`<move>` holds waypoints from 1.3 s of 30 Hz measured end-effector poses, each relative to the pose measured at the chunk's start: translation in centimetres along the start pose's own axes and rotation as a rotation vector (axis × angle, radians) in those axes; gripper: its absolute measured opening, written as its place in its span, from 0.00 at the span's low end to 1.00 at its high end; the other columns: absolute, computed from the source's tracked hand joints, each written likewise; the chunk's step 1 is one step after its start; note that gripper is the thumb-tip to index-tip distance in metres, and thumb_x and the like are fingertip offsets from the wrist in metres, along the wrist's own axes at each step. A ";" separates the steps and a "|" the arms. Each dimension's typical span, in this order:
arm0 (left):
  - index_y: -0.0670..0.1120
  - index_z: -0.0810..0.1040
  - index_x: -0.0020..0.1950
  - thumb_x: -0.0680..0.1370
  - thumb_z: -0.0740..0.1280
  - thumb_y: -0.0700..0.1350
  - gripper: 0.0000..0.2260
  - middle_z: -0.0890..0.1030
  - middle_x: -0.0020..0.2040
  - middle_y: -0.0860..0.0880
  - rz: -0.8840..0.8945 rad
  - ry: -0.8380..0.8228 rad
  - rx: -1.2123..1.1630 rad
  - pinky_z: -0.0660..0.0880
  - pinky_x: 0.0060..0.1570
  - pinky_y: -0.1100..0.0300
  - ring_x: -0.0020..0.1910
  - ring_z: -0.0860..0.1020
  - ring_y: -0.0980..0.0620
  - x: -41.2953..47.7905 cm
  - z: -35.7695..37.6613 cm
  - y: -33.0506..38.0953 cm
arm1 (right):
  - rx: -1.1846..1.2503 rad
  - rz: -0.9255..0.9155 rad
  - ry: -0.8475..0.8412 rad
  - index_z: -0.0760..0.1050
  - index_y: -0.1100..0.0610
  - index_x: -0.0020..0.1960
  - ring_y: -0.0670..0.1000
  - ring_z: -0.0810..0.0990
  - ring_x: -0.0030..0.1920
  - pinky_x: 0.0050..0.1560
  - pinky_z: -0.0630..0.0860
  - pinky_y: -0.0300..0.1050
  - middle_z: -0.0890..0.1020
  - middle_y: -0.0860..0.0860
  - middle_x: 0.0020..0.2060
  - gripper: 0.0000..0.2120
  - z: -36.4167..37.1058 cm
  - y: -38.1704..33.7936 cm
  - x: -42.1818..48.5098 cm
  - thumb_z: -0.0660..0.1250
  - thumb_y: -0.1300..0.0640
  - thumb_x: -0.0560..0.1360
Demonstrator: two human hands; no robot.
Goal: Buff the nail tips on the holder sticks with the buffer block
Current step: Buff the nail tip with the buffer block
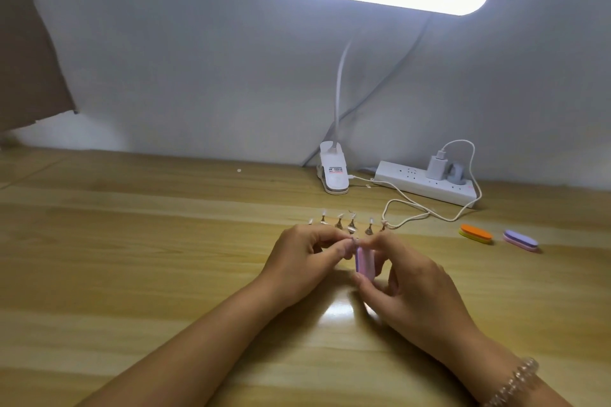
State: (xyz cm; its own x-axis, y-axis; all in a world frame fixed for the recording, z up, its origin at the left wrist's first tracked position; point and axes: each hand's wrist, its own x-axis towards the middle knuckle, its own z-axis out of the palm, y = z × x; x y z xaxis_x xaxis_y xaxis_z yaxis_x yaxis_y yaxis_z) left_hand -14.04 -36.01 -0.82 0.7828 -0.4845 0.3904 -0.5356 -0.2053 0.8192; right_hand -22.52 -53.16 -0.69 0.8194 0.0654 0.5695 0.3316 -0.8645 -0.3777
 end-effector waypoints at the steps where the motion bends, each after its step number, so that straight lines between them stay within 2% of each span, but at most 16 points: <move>1: 0.46 0.87 0.51 0.79 0.70 0.41 0.06 0.86 0.42 0.53 -0.001 -0.004 -0.013 0.74 0.39 0.64 0.36 0.79 0.65 0.0 0.0 0.0 | 0.028 0.013 0.029 0.71 0.43 0.57 0.43 0.73 0.29 0.28 0.67 0.37 0.78 0.40 0.39 0.17 0.0 0.1 0.0 0.71 0.45 0.71; 4: 0.49 0.87 0.50 0.78 0.71 0.42 0.05 0.86 0.41 0.54 0.022 -0.056 0.033 0.70 0.35 0.65 0.30 0.75 0.66 -0.1 0.2 0.1 | 0.142 0.051 0.143 0.74 0.49 0.58 0.48 0.74 0.27 0.27 0.70 0.40 0.78 0.39 0.39 0.19 -0.2 -0.3 0.5 0.69 0.41 0.71; 7: 0.49 0.87 0.51 0.78 0.71 0.40 0.07 0.86 0.41 0.54 -0.013 -0.070 -0.007 0.74 0.36 0.54 0.33 0.76 0.58 -0.1 0.3 -0.2 | 0.152 0.034 0.077 0.75 0.47 0.57 0.48 0.74 0.27 0.28 0.69 0.41 0.79 0.39 0.40 0.19 0.0 -0.6 0.4 0.67 0.37 0.72; 10: 0.47 0.87 0.52 0.78 0.71 0.40 0.06 0.86 0.42 0.53 -0.034 -0.065 -0.057 0.75 0.36 0.56 0.32 0.76 0.54 0.1 0.2 -0.3 | 0.177 0.136 0.051 0.76 0.47 0.54 0.48 0.75 0.28 0.32 0.68 0.42 0.81 0.40 0.39 0.22 -0.2 0.2 0.8 0.63 0.33 0.70; 12: 0.46 0.86 0.52 0.78 0.71 0.40 0.06 0.86 0.44 0.52 -0.022 -0.080 -0.082 0.75 0.34 0.61 0.31 0.76 0.54 0.1 0.2 -0.2 | 0.160 0.154 0.099 0.77 0.48 0.54 0.48 0.75 0.30 0.33 0.71 0.44 0.81 0.40 0.39 0.22 -0.4 0.3 0.8 0.64 0.34 0.69; 16: 0.46 0.86 0.51 0.78 0.70 0.37 0.07 0.81 0.31 0.58 -0.068 -0.075 -0.089 0.69 0.28 0.69 0.26 0.74 0.60 0.0 0.2 -0.3 | 0.093 0.076 0.032 0.77 0.46 0.59 0.45 0.75 0.30 0.34 0.75 0.47 0.81 0.39 0.42 0.19 -0.1 -0.6 0.6 0.69 0.39 0.72; 17: 0.46 0.86 0.51 0.78 0.70 0.38 0.07 0.81 0.32 0.55 -0.081 -0.065 -0.088 0.71 0.28 0.66 0.27 0.75 0.59 0.0 0.2 -0.3 | 0.097 0.105 0.019 0.77 0.46 0.59 0.45 0.76 0.30 0.36 0.76 0.48 0.81 0.39 0.42 0.18 -0.2 -0.5 0.7 0.69 0.40 0.72; 19: 0.47 0.86 0.50 0.78 0.71 0.41 0.05 0.83 0.38 0.50 -0.102 -0.061 -0.105 0.75 0.32 0.54 0.28 0.76 0.57 0.0 0.2 -0.3 | 0.130 0.166 0.062 0.78 0.46 0.57 0.46 0.76 0.31 0.37 0.75 0.49 0.81 0.39 0.42 0.16 -0.4 0.1 0.9 0.70 0.43 0.72; 20: 0.47 0.86 0.50 0.78 0.71 0.41 0.04 0.83 0.39 0.52 -0.109 -0.065 -0.119 0.75 0.33 0.53 0.29 0.76 0.56 0.0 0.3 -0.3 | 0.151 0.166 0.097 0.78 0.47 0.58 0.47 0.77 0.31 0.36 0.75 0.48 0.81 0.40 0.42 0.15 -0.5 0.2 0.9 0.71 0.45 0.72; 23: 0.48 0.85 0.48 0.77 0.71 0.38 0.06 0.83 0.38 0.55 -0.106 -0.090 -0.167 0.75 0.32 0.61 0.29 0.76 0.55 0.0 0.3 -0.2 | 0.126 0.054 0.066 0.78 0.46 0.61 0.47 0.76 0.30 0.33 0.75 0.46 0.81 0.40 0.44 0.16 -0.4 -0.6 0.6 0.72 0.47 0.74; 25: 0.49 0.84 0.47 0.77 0.71 0.37 0.07 0.84 0.40 0.51 -0.103 -0.096 -0.158 0.76 0.33 0.60 0.30 0.77 0.54 0.1 0.2 -0.2 | 0.105 0.058 0.016 0.77 0.44 0.62 0.46 0.75 0.30 0.35 0.76 0.49 0.80 0.39 0.46 0.16 -0.1 -0.7 0.5 0.71 0.48 0.74; 28: 0.50 0.82 0.45 0.77 0.72 0.39 0.06 0.86 0.46 0.49 -0.100 -0.084 -0.171 0.78 0.35 0.57 0.34 0.81 0.46 0.0 0.2 -0.2 | 0.137 0.135 0.096 0.77 0.45 0.61 0.47 0.77 0.30 0.36 0.76 0.52 0.81 0.42 0.44 0.14 -0.4 0.2 0.8 0.68 0.49 0.75; 31: 0.52 0.80 0.43 0.77 0.72 0.40 0.07 0.87 0.47 0.49 -0.102 -0.074 -0.175 0.79 0.36 0.55 0.40 0.84 0.40 -0.1 0.2 -0.2 | 0.173 0.161 0.142 0.75 0.46 0.60 0.48 0.78 0.29 0.33 0.75 0.50 0.81 0.42 0.43 0.14 -0.6 0.3 0.7 0.66 0.49 0.75; 34: 0.46 0.80 0.46 0.77 0.72 0.39 0.03 0.86 0.46 0.46 -0.096 -0.073 -0.188 0.78 0.37 0.52 0.34 0.81 0.43 0.0 0.1 0.0 | 0.131 0.068 0.073 0.71 0.45 0.61 0.46 0.78 0.29 0.30 0.77 0.50 0.80 0.39 0.44 0.17 -0.4 -0.5 0.2 0.71 0.53 0.74; 37: 0.45 0.80 0.48 0.77 0.71 0.37 0.04 0.85 0.44 0.47 -0.086 -0.064 -0.176 0.77 0.36 0.51 0.33 0.78 0.49 0.0 0.0 0.1 | 0.056 0.020 -0.001 0.70 0.44 0.60 0.44 0.77 0.28 0.30 0.76 0.47 0.81 0.37 0.43 0.18 -0.2 -0.9 0.0 0.71 0.47 0.73; 39: 0.47 0.81 0.46 0.76 0.71 0.37 0.05 0.85 0.42 0.50 -0.085 -0.048 -0.167 0.76 0.36 0.50 0.32 0.76 0.49 0.0 0.0 0.1 | 0.063 0.063 0.038 0.71 0.45 0.57 0.44 0.76 0.27 0.31 0.76 0.49 0.81 0.37 0.41 0.17 -0.2 -0.7 0.3 0.70 0.43 0.71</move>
State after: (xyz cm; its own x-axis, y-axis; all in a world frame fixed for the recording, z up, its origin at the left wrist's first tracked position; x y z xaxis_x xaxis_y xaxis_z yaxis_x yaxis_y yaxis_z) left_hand -14.13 -36.02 -0.70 0.8047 -0.5125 0.2996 -0.4049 -0.1048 0.9083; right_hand -22.64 -52.67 -0.10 0.8215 -0.0080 0.5702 0.3099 -0.8331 -0.4582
